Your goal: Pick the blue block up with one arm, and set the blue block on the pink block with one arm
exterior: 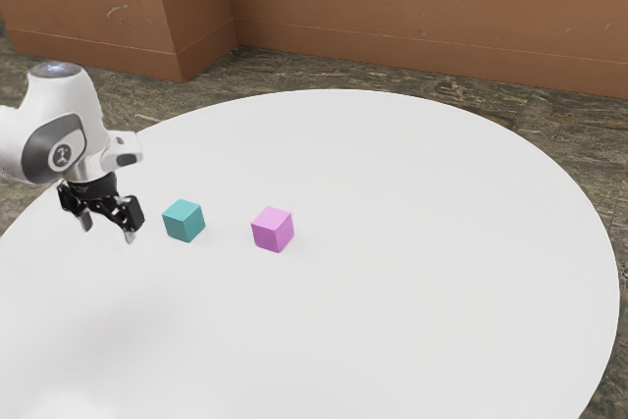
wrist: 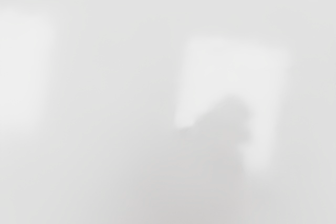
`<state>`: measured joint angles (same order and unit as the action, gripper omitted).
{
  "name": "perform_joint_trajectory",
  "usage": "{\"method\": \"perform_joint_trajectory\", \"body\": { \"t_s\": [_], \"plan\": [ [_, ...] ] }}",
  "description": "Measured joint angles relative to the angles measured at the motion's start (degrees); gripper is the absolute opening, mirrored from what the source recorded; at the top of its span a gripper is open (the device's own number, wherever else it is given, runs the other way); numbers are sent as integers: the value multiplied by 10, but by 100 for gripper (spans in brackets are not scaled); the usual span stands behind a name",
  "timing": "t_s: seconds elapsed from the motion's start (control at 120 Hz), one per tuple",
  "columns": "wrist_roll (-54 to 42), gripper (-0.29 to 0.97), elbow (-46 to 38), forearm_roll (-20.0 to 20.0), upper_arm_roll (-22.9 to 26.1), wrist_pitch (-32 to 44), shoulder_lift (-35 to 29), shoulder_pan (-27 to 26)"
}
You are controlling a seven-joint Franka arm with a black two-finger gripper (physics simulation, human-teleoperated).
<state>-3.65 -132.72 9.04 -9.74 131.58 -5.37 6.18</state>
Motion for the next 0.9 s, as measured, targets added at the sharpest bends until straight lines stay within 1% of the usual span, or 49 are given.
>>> {"method": "perform_joint_trajectory", "body": {
  "t_s": [0.083, 0.142, 0.225, 0.308, 0.35, 0.417, 0.575, 0.725, 0.9],
  "plan": [
    [-45, 68, 40, -34, 0, 32, 54, -1],
    [-73, 68, 70, -69, -4, 39, 85, -5],
    [-106, 68, 105, -124, -14, 26, 121, -7],
    [-130, 68, 141, -152, -19, -5, 151, 0],
    [-140, 68, 167, -152, -19, -24, 171, 1],
    [-155, 68, 208, -140, -19, -52, 199, 1],
    [-187, 68, 268, -129, -17, -99, 249, 1],
    [-210, 68, 307, -139, -15, -121, 286, 1],
    [-230, 68, 338, -156, -14, -133, 309, 1]
  ]
}}
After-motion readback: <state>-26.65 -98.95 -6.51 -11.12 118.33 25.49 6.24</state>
